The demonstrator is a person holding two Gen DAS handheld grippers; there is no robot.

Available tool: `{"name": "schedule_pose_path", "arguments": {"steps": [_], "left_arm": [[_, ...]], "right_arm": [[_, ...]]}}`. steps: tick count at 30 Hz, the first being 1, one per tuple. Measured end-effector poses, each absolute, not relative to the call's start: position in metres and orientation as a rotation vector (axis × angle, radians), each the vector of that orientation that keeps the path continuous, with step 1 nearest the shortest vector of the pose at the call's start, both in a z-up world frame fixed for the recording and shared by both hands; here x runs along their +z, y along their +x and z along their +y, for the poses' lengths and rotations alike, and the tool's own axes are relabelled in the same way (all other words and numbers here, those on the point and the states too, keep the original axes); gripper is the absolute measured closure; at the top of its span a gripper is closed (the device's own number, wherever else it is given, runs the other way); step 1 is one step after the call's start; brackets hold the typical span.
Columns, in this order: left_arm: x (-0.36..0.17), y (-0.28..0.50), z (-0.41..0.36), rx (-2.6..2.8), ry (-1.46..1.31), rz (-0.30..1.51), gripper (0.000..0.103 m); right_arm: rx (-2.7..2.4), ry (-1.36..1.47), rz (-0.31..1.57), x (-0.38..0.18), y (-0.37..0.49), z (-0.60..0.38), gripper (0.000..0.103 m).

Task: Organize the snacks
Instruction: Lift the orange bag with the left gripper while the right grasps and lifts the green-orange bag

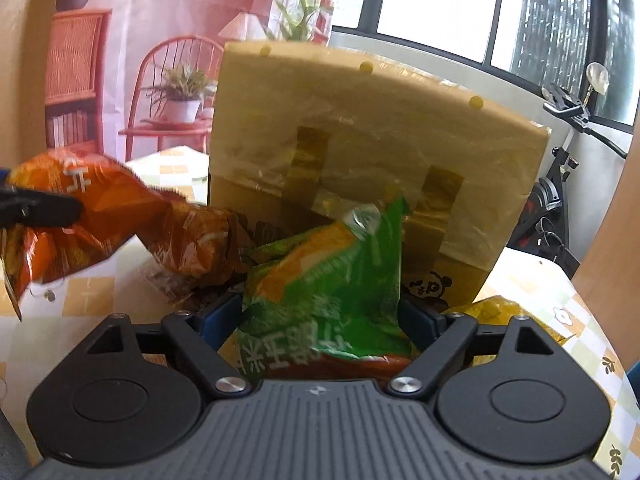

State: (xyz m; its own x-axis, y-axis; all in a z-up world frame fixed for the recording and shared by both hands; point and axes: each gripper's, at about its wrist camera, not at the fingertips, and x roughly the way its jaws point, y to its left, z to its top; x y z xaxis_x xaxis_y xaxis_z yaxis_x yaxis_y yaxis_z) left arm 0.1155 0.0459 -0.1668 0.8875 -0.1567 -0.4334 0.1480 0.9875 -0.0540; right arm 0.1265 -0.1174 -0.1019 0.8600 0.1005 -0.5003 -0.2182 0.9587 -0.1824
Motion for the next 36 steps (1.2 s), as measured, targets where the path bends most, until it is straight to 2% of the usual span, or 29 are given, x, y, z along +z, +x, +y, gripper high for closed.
{"name": "schedule_pose_path", "arguments": {"steps": [5,16,19,21,22,28,36], "left_arm": [[-0.168,0.117,0.046,-0.160,-0.027,0.457,0.023],[-0.169,0.119,0.048,-0.169,-0.026,0.464,0.023],[-0.169,0.118,0.048,-0.173,-0.028,0.462,0.023],[-0.168,0.117,0.048,-0.176,-0.026,0.456,0.023],[-0.168,0.117,0.048,-0.177,-0.024,0.452,0.023],[-0.155,0.114,0.049,-0.181,-0.013,0.405,0.023],[-0.092,0.124,0.042,-0.253,-0.016,0.246,0.023]], "right_arm": [[0.177,-0.197,0.491,-0.094,0.119,-0.128,0.015],[0.226,0.067,0.612,-0.108,0.123,-0.162,0.014],[0.228,0.098,0.598,-0.107,0.120,-0.167,0.021],[0.233,0.105,0.588,-0.104,0.118,-0.169,0.031],[0.234,0.108,0.582,-0.103,0.118,-0.170,0.031],[0.249,0.107,0.503,-0.081,0.111,-0.173,0.034],[0.279,0.118,0.359,-0.013,0.120,-0.179,0.035]]}}
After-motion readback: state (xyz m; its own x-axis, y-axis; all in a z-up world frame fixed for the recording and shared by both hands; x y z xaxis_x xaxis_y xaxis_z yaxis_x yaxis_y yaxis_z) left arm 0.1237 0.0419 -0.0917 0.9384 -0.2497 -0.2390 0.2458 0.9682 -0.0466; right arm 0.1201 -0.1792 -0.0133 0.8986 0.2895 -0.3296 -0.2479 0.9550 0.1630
